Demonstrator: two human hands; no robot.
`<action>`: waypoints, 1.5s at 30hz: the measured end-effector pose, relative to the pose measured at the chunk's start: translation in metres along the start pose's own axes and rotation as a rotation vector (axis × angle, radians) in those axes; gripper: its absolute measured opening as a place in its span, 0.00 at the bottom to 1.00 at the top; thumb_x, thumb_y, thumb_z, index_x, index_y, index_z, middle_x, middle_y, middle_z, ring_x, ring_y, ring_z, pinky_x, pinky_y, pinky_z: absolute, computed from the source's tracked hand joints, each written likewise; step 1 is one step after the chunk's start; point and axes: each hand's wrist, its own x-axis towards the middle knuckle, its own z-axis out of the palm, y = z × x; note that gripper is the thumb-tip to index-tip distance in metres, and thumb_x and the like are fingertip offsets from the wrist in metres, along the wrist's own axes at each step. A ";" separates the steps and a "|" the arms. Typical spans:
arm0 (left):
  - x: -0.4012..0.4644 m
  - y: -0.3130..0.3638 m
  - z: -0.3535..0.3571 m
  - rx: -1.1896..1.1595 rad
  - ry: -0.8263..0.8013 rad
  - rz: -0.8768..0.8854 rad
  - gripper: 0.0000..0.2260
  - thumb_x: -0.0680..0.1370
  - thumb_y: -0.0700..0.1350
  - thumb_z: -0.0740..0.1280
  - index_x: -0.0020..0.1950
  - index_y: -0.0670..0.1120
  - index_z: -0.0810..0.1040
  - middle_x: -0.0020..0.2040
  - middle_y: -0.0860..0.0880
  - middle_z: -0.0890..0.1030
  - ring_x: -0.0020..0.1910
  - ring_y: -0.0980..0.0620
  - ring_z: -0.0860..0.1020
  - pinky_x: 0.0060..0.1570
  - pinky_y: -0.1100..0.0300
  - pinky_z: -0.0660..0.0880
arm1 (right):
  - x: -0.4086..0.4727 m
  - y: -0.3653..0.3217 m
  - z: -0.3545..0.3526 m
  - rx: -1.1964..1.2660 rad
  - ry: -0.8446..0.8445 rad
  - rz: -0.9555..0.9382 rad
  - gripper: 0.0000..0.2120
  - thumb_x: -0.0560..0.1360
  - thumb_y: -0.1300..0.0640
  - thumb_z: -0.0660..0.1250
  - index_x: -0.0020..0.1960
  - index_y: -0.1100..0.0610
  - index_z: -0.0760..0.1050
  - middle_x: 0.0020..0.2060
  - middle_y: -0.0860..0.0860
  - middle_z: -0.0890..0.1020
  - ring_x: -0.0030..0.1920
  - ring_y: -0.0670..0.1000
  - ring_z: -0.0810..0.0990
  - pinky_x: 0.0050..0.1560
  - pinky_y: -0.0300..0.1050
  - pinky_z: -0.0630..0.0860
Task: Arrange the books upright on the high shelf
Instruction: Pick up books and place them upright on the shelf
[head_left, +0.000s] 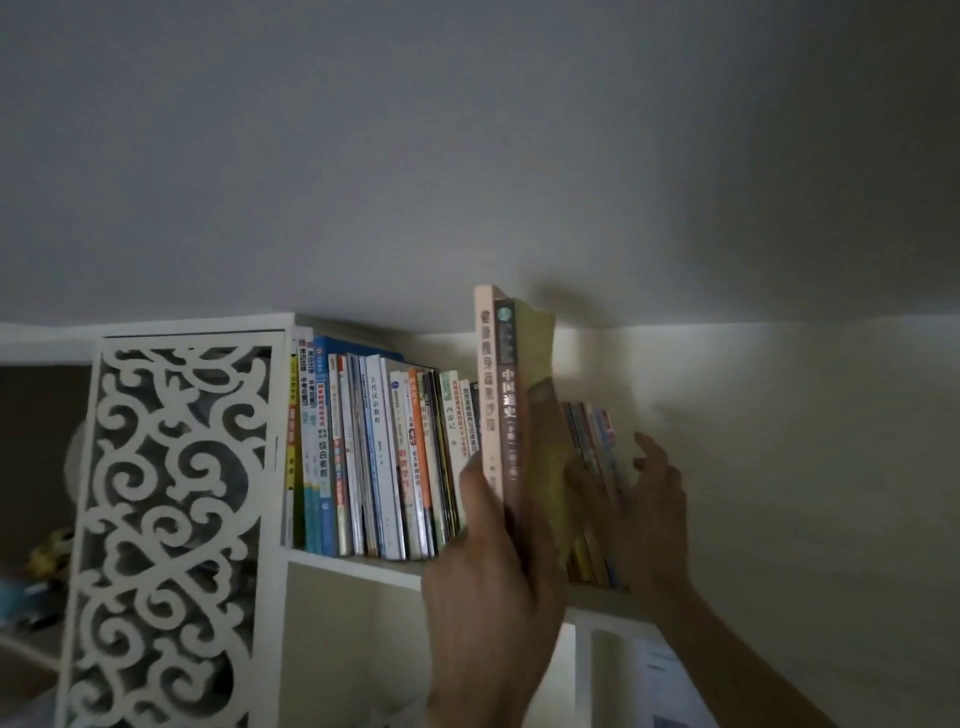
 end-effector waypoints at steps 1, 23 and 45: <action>0.003 -0.009 -0.012 0.081 0.042 -0.017 0.21 0.82 0.51 0.64 0.71 0.48 0.61 0.28 0.61 0.71 0.22 0.62 0.75 0.21 0.74 0.67 | -0.001 -0.004 0.012 -0.060 0.006 -0.019 0.49 0.69 0.29 0.69 0.80 0.50 0.53 0.70 0.56 0.67 0.70 0.59 0.67 0.66 0.60 0.70; 0.010 -0.089 -0.089 0.218 0.075 -0.113 0.27 0.78 0.58 0.60 0.74 0.48 0.61 0.34 0.61 0.75 0.22 0.62 0.72 0.28 0.75 0.63 | -0.012 -0.022 0.085 -0.580 0.131 -0.192 0.69 0.53 0.11 0.56 0.83 0.49 0.48 0.79 0.68 0.49 0.78 0.73 0.50 0.71 0.76 0.57; 0.015 -0.098 -0.084 0.188 0.046 -0.088 0.28 0.78 0.61 0.60 0.72 0.48 0.63 0.44 0.54 0.82 0.25 0.58 0.76 0.26 0.69 0.73 | -0.005 -0.009 0.086 -0.549 0.258 -0.216 0.65 0.55 0.13 0.60 0.82 0.49 0.58 0.78 0.67 0.56 0.74 0.71 0.60 0.67 0.70 0.64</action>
